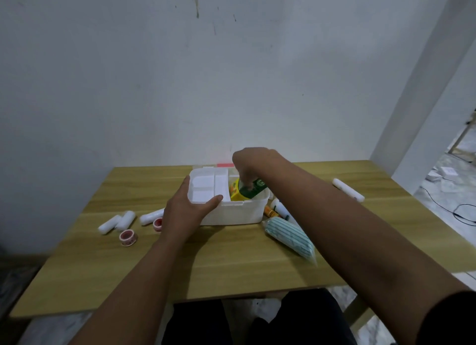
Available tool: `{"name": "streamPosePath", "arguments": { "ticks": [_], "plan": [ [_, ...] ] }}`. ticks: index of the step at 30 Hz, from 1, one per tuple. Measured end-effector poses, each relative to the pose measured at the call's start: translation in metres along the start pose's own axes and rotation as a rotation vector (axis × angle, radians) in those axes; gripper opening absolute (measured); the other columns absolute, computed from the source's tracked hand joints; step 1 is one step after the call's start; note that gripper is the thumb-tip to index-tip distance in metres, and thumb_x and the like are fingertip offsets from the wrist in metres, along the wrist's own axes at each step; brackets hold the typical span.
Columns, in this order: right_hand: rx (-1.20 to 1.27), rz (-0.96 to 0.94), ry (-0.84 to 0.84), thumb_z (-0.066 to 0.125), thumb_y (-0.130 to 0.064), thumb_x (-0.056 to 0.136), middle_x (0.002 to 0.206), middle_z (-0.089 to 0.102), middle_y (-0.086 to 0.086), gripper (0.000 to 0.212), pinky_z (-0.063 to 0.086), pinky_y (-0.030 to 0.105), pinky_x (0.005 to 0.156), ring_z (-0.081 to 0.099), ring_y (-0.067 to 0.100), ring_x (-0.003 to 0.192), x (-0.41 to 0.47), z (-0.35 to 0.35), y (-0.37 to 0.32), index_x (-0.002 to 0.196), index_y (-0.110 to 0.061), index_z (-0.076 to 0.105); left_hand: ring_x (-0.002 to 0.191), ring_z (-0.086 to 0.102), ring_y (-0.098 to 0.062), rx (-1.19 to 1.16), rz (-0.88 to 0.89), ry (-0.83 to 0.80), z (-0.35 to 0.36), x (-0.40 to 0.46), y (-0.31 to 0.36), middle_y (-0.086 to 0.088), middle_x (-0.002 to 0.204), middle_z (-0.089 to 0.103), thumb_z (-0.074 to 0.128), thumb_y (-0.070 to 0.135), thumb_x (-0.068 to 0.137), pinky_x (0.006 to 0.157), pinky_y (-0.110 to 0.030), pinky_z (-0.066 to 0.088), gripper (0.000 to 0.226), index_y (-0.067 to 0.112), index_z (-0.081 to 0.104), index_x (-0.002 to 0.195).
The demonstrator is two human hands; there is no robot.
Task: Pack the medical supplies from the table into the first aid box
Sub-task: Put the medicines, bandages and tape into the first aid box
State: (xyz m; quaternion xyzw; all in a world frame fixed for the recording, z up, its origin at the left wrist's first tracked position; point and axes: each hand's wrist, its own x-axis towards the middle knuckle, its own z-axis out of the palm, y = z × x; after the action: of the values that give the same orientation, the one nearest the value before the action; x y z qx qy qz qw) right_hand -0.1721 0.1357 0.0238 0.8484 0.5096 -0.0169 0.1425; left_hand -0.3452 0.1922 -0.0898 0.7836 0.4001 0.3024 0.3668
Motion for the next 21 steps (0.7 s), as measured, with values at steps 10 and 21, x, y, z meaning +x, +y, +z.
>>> {"name": "streamPosePath", "arguments": {
  "ticks": [10,21],
  "plan": [
    [0.496,0.008,0.091,0.084,-0.016,0.079,0.107,0.074,0.013,0.033,0.062,0.042,0.088,0.071,0.028,0.096,0.019,0.039,-0.006,0.108,-0.003,0.075,0.14,0.049,-0.027,0.033,-0.014,0.003,0.003,0.003,-0.005,0.0,0.156,0.052,0.081,0.067,0.074,0.101,-0.048,0.05,0.107,0.031,0.031,0.162],
    [0.774,0.186,0.106,0.052,-0.041,0.103,0.154,0.028,0.02,0.056,0.049,0.044,0.1,0.056,0.039,0.122,0.021,0.062,-0.025,0.151,-0.014,0.039,0.141,0.047,-0.03,0.014,-0.004,-0.008,0.007,0.006,-0.008,-0.003,0.158,0.049,0.081,0.064,0.075,0.105,-0.052,0.048,0.107,0.028,0.031,0.163]
  ]
}}
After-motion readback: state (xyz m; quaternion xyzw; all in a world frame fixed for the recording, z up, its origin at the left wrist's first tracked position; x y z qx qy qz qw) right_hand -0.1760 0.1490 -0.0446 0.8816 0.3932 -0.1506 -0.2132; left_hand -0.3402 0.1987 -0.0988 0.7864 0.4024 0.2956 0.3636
